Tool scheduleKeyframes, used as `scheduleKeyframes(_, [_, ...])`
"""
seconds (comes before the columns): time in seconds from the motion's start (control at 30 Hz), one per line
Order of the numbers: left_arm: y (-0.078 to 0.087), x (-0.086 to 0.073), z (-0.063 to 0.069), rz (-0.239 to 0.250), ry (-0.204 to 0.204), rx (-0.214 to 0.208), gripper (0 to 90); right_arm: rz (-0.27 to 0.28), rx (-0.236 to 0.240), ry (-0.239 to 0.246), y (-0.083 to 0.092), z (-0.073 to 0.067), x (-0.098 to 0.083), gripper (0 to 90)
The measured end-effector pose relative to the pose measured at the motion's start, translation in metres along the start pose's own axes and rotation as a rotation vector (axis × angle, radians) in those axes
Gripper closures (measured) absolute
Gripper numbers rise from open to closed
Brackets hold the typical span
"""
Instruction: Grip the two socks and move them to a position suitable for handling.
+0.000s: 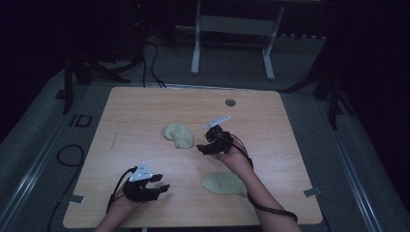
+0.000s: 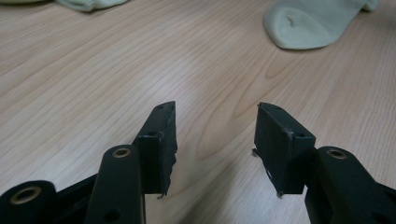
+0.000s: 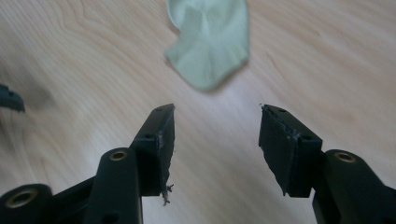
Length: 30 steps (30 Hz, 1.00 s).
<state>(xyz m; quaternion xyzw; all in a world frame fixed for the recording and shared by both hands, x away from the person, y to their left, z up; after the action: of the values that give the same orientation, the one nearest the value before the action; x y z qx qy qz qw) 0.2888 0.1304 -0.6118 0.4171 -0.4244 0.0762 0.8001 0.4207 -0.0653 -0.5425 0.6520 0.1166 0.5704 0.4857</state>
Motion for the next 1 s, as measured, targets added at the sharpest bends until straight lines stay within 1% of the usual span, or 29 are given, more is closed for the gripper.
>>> scheduleKeyframes(0.03, [0.001, 0.000, -0.001, 0.003, 0.004, -0.001, 48.4, -0.003, 0.000, 0.012, -0.005, 0.000, 0.008, 45.3])
scheduleKeyframes(0.13, [0.003, 0.002, -0.001, 0.015, 0.011, 0.001, 48.4, -0.011, 0.001, 0.022, -0.017, -0.001, 0.025, 45.3])
scheduleKeyframes(0.3, [0.001, 0.001, 0.001, 0.008, -0.007, 0.008, 48.3, -0.039, 0.013, 0.031, -0.044, 0.002, 0.048, 44.1])
scheduleKeyframes(0.37, [0.000, 0.001, 0.001, 0.005, -0.010, 0.005, 48.3, -0.043, 0.019, 0.015, -0.055, 0.004, 0.056, 41.1])
scheduleKeyframes(0.4, [0.000, 0.001, 0.001, 0.006, -0.012, 0.010, 48.3, -0.042, 0.022, -0.003, -0.061, 0.005, 0.059, 40.0])
scheduleKeyframes(0.47, [0.001, 0.000, 0.000, 0.011, -0.016, 0.026, 48.2, -0.047, 0.007, -0.037, -0.074, 0.009, 0.065, 38.8])
scheduleKeyframes(0.5, [0.002, 0.001, -0.001, 0.017, -0.014, 0.031, 47.8, -0.053, 0.010, -0.049, -0.080, 0.010, 0.067, 37.8])
scheduleKeyframes(0.53, [0.002, 0.000, -0.001, 0.021, -0.007, 0.025, 47.8, -0.063, 0.006, -0.056, -0.087, 0.010, 0.069, 37.1])
scheduleKeyframes(0.6, [0.003, 0.000, -0.002, 0.026, 0.000, 0.026, 47.8, -0.086, -0.009, -0.061, -0.100, 0.012, 0.073, 35.8])
scheduleKeyframes(0.63, [0.002, 0.000, -0.002, 0.025, 0.002, 0.022, 47.8, -0.098, -0.009, -0.075, -0.108, 0.012, 0.074, 35.0])
scheduleKeyframes(0.7, [0.002, 0.000, -0.002, 0.023, -0.001, 0.019, 47.7, -0.118, -0.014, -0.070, -0.119, 0.012, 0.076, 33.6])
scheduleKeyframes(0.8, [0.003, 0.000, -0.001, 0.024, -0.002, 0.017, 47.8, -0.135, -0.014, -0.078, -0.130, 0.010, 0.077, 34.3])
scheduleKeyframes(0.83, [0.003, 0.000, -0.001, 0.024, -0.002, 0.017, 47.7, -0.146, -0.025, -0.074, -0.134, 0.010, 0.076, 34.9])
scheduleKeyframes(0.9, [0.003, 0.000, -0.001, 0.027, 0.002, 0.016, 47.8, -0.146, -0.025, -0.074, -0.134, 0.010, 0.076, 34.9])
scheduleKeyframes(0.93, [0.004, 0.000, -0.002, 0.028, 0.006, 0.016, 47.8, -0.178, -0.038, -0.068, -0.141, 0.009, 0.071, 41.4])
scheduleKeyframes(0.97, [0.004, 0.000, -0.002, 0.028, 0.006, 0.016, 47.7, -0.183, -0.058, -0.050, -0.141, 0.009, 0.071, 45.2])
scheduleKeyframes(1.0, [0.005, 0.000, -0.002, 0.032, 0.008, 0.016, 47.8, -0.187, -0.064, -0.039, -0.141, 0.008, 0.071, 47.0])
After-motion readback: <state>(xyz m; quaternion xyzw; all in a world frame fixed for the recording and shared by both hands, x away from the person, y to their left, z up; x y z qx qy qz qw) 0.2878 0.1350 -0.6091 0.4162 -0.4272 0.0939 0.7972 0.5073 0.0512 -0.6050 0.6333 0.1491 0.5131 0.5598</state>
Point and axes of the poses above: each handheld gripper's, and its own axes: y roughly backward along the jaws, x roughly out of its top, z roughly to its right, the point moved 7 cm from there along -y, roughly forward along the jaws, and after that the axes turned 12 degrees about y, right-handed, at the moved point
